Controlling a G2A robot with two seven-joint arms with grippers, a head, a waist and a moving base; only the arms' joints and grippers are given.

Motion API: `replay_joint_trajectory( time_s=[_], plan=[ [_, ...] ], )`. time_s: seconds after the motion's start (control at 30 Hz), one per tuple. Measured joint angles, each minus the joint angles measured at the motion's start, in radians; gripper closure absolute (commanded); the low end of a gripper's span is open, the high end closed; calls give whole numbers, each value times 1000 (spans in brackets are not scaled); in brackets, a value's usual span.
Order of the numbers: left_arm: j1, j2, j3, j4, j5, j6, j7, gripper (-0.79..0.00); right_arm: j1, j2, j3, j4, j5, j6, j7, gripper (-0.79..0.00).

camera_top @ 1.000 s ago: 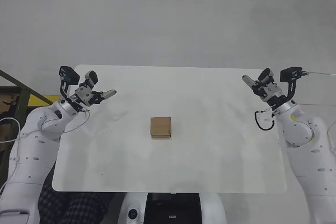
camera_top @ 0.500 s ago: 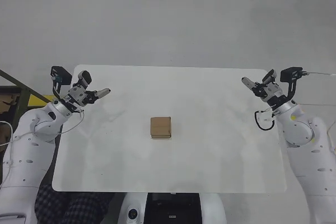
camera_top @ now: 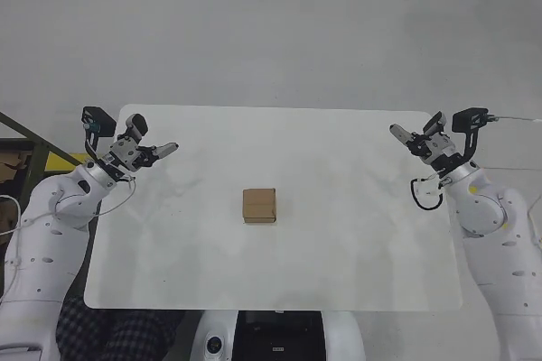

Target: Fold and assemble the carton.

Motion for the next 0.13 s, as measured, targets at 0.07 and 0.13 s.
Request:
replay_joint_trajectory(
  time_s=[0.07,0.13],
  plan=[
    [0,0,0,0,0,0,0,-784,0,0,0,0,0,0,0,-785],
    [0,0,0,0,0,0,0,-784,0,0,0,0,0,0,0,-785]
  ],
)
